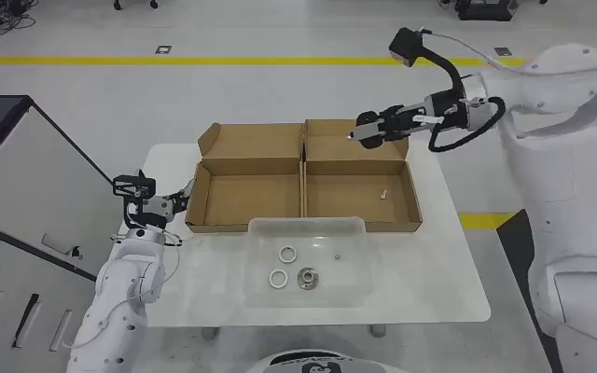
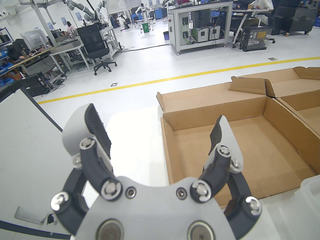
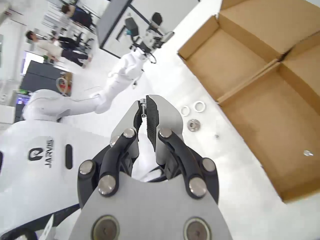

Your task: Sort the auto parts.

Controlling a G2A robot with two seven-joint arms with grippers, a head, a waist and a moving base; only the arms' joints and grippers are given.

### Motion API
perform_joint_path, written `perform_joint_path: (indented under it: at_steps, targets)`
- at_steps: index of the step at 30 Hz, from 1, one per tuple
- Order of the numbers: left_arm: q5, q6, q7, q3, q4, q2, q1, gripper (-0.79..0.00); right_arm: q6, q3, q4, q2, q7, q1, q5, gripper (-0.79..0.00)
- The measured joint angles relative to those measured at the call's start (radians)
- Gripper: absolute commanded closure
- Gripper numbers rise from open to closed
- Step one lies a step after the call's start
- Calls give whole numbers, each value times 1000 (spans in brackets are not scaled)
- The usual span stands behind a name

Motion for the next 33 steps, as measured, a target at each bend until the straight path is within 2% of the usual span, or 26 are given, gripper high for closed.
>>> perform_joint_path:
  at_steps: [7, 16, 21, 33]
  targets:
    - [0, 0, 0, 0, 0, 0, 0, -785, -80, -297, 143, 30, 0, 186, -123, 0]
    - [0, 0, 0, 0, 0, 0, 0, -785, -116, -567, 281, 23, 0, 291, -183, 0]
    - [0, 0, 0, 0, 0, 0, 0, -785, -110, -643, 318, 6, -18, 296, -293, 0]
    - [0, 0, 0, 0, 0, 0, 0, -785, -24, -733, 326, -23, -272, 198, -572, 0]
